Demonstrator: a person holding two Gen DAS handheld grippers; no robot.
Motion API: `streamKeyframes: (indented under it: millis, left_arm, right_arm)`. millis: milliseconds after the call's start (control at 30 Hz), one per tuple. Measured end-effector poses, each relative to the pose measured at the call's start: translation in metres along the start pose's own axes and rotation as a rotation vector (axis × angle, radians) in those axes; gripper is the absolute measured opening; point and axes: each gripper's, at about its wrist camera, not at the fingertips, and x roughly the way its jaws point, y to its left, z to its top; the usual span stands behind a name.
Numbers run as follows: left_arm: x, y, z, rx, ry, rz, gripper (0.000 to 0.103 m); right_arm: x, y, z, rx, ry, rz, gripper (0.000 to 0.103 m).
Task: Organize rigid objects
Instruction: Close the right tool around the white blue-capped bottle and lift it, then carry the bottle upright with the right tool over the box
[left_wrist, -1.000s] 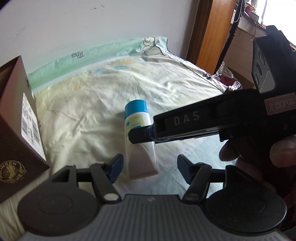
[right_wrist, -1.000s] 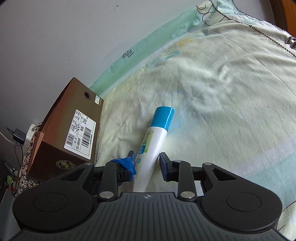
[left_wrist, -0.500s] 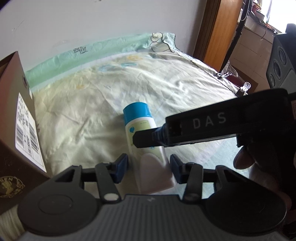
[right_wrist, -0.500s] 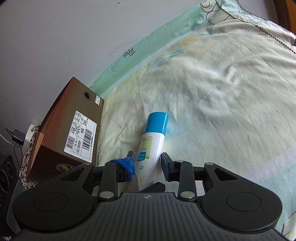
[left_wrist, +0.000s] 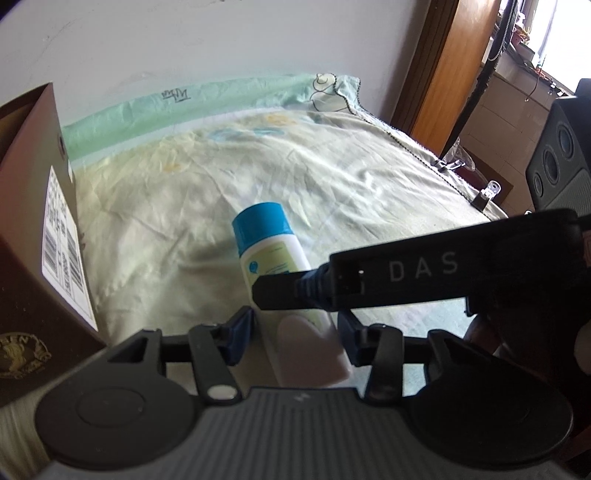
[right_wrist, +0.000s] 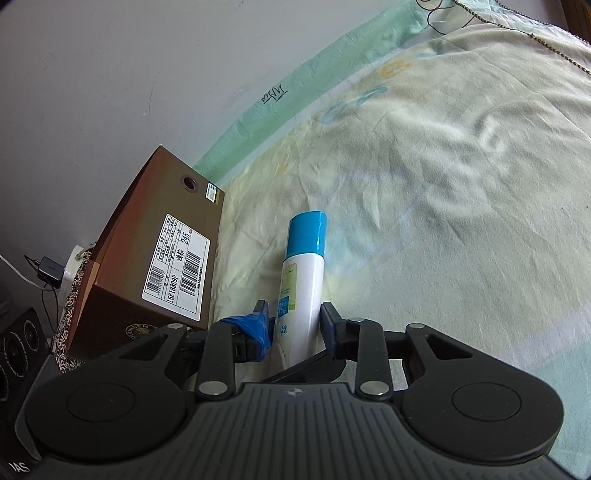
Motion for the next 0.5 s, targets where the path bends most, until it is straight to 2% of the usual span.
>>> streamKeyframes:
  millis: [200,300,500]
  left_arm:
    - [-0.020,-0.005,-0.008,0.008,-0.015,-0.017,0.041]
    - [-0.033,-0.009,-0.009,0.027,-0.034,-0.012,0.024]
    - [-0.063,-0.002,-0.006,0.036,-0.090,0.004,0.023]
  right_arm:
    - [-0.006,0.012,-0.008,-0.013,0.013,0.034,0.012]
    - [-0.012,0.026,-0.009,-0.051,0.002,0.043,0.011]
    - [-0.021,0.058,-0.008,-0.109,-0.022,0.045,0.011]
